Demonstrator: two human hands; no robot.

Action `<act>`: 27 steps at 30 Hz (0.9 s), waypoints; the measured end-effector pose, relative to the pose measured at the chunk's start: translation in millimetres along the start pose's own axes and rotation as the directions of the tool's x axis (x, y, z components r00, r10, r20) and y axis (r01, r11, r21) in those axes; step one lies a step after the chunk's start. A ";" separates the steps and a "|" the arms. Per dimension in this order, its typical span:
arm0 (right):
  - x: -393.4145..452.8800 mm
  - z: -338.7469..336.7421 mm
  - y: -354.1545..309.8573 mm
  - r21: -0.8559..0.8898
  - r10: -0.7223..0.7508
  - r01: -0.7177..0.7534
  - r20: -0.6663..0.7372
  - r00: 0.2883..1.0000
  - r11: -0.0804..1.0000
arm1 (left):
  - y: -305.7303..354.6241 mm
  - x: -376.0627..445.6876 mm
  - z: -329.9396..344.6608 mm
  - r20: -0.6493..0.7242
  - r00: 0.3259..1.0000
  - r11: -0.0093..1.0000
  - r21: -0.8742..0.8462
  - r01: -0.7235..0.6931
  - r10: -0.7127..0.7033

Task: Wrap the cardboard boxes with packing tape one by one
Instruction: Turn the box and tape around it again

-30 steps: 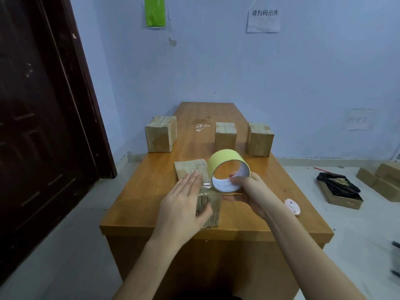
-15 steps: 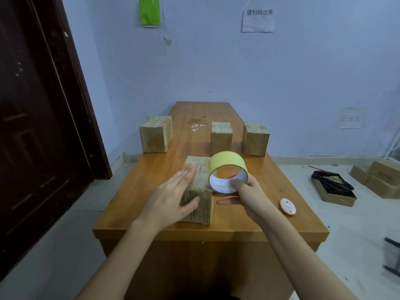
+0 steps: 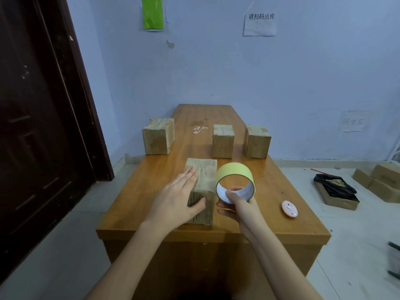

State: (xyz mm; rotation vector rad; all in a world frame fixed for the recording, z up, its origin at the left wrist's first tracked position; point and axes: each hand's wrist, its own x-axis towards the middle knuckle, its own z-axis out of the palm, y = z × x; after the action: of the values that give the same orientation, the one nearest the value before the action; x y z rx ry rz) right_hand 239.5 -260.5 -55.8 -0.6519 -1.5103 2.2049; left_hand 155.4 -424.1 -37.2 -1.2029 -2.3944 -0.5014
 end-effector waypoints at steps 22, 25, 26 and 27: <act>-3.9 -1.9 10.0 -0.023 0.067 -0.065 0.076 0.995 0.998 | 23.4 -5.0 3.4 -0.037 0.997 0.998 0.017 0.066 -0.065; -2.3 -3.6 10.6 -0.039 0.060 -0.057 0.082 0.995 0.998 | 17.2 -12.0 3.5 -0.077 0.992 0.987 0.118 0.110 -0.102; -1.9 -3.4 10.4 -0.041 0.062 -0.058 0.084 0.995 0.997 | 17.8 -13.0 3.2 -0.074 0.993 0.984 0.143 0.107 -0.097; -1.8 -3.3 10.3 -0.044 0.064 -0.061 0.083 0.994 0.997 | 19.3 -13.0 1.6 -0.064 0.994 0.979 0.174 0.104 -0.094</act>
State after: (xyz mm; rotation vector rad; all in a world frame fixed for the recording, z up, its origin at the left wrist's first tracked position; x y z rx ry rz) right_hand 242.3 -262.5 -66.2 -0.6346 -1.6013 2.2796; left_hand 177.9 -421.1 -42.7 -0.9848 -2.4034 -0.3385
